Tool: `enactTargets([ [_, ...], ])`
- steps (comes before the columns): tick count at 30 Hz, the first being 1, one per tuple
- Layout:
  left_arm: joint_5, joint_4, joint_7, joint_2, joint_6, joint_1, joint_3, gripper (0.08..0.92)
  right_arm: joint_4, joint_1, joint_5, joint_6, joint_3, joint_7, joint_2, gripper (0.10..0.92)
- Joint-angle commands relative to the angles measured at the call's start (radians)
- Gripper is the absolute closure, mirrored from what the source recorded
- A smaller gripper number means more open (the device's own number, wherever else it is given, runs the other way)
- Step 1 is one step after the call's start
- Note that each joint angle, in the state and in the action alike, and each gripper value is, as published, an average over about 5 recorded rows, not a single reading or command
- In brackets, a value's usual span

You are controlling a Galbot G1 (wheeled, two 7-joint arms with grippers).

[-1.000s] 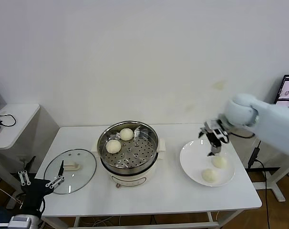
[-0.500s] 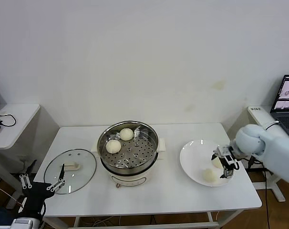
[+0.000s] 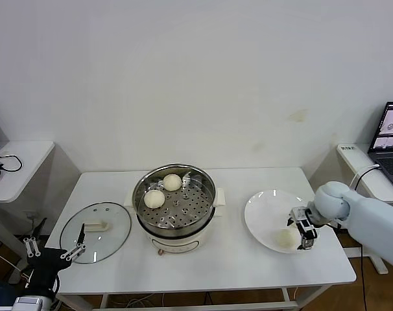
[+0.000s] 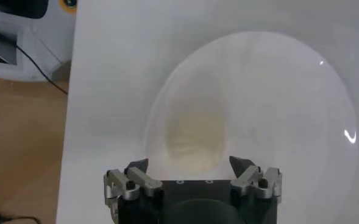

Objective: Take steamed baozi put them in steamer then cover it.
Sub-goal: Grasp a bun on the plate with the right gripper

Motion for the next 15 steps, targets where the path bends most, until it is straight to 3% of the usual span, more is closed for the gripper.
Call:
enactTargets([
  [1, 0.0, 0.002, 0.0, 0.001, -0.001, -0.001, -0.001, 0.177, -0.077, -0.034, -0.014, -0.003, 0.025, 0.011, 0.083, 0.234],
  [15, -0.002, 0.008, 0.0, -0.003, -0.001, -0.004, -0.005, 0.177, -0.103, -0.025, -0.017, -0.02, 0.02, -0.006, 0.106, 0.346],
])
